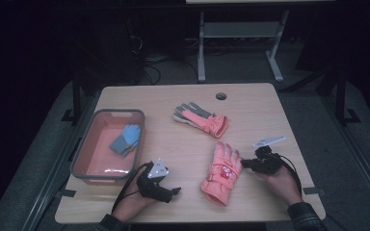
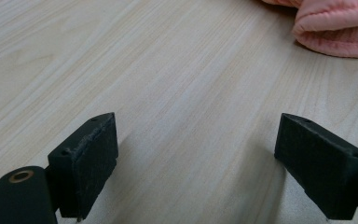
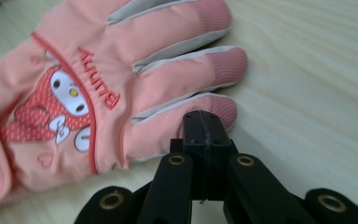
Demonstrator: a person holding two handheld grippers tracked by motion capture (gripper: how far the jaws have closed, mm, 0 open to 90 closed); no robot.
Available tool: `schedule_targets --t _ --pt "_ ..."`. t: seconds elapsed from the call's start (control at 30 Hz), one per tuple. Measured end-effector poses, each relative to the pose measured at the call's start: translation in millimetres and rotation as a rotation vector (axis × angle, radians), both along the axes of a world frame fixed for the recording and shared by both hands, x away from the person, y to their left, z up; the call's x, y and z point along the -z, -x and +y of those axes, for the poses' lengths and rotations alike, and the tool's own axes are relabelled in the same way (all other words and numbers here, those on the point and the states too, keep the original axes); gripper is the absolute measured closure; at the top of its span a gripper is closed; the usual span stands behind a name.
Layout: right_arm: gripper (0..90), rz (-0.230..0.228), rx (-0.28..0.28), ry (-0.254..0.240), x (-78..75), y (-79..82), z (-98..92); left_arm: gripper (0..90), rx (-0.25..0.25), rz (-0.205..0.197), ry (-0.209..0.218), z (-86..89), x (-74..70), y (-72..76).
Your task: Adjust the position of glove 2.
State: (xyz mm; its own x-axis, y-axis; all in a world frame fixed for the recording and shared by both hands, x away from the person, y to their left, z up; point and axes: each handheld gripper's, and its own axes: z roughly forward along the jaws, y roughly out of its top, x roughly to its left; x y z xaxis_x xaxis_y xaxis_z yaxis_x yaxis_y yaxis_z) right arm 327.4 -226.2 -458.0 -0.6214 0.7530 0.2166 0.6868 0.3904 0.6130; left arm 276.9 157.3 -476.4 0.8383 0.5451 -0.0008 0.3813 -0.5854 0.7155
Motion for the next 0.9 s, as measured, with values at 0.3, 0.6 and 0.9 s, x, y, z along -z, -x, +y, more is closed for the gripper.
schedule_targets --t 0.3,0.6,0.9 --pt "90.0 -0.006 -0.04 -0.043 3.7 -38.9 44.1 12.5 0.001 0.0 0.0 0.0 -0.1 -0.1" --pt "89.8 -0.054 -0.117 -0.112 -26.2 -19.5 67.1 12.5 0.0 0.003 0.004 -0.5 0.3 -0.1" --pt "89.9 -0.056 -0.322 -0.102 -36.1 28.8 119.2 12.5 0.0 -0.003 0.001 -0.4 0.0 -0.5"
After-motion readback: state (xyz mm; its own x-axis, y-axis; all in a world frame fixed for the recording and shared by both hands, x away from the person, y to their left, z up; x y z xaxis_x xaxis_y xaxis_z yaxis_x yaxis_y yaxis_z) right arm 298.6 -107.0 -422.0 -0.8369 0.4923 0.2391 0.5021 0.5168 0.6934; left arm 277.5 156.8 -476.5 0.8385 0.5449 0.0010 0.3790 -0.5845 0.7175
